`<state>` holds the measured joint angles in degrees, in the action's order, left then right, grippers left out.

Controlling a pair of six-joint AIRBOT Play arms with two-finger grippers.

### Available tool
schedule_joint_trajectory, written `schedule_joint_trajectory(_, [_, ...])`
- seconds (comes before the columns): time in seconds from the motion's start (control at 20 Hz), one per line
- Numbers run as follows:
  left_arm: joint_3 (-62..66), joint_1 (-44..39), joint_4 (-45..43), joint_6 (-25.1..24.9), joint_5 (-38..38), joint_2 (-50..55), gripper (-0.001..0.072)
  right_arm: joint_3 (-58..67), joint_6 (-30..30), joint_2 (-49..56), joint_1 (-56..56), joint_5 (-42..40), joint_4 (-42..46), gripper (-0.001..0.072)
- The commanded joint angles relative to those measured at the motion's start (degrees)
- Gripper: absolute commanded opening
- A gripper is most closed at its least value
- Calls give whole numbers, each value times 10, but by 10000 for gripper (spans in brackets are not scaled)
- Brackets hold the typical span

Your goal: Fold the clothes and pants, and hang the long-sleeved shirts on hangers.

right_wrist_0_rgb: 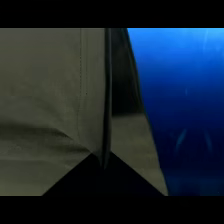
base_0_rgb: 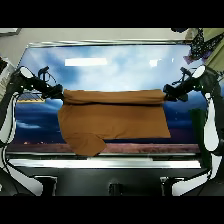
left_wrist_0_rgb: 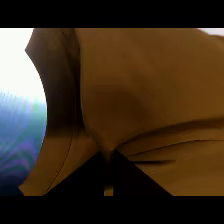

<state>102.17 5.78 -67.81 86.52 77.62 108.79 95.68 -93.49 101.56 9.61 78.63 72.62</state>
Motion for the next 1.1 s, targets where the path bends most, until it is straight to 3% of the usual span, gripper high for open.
schedule_joint_trajectory(0.0, [-17, -12, -24, 25, 31, 4, 13, -24, -9, 1, 0, 19, 36, 29])
schedule_joint_trajectory(0.5, [-49, -12, -23, 27, 55, 14, 13, -30, -17, 40, -2, 17, 54, 30])
schedule_joint_trajectory(0.55, [-49, -13, -23, 27, 55, 15, 17, -30, -18, 44, -2, 18, 54, 38])
schedule_joint_trajectory(0.6, [-49, -13, -23, 27, 54, 15, 21, -30, -18, 46, -2, 18, 54, 93])
schedule_joint_trajectory(0.65, [-49, -13, -23, 28, 53, 15, 109, -30, -18, 47, -2, 18, 54, 175])
schedule_joint_trajectory(0.75, [-45, -11, -23, 42, 55, 14, 379, -30, -19, 44, -2, 25, 47, 316])
schedule_joint_trajectory(0.8, [-37, -8, -23, 41, 60, 10, 457, -30, -15, 38, -1, 33, 50, 388])
schedule_joint_trajectory(0.85, [-25, -3, -24, 39, 67, 3, 459, -30, -2, 28, 1, 39, 52, 428])
schedule_joint_trajectory(1.05, [-11, 40, -42, 23, 115, -70, 461, -35, 56, -57, 44, 37, 52, 428])
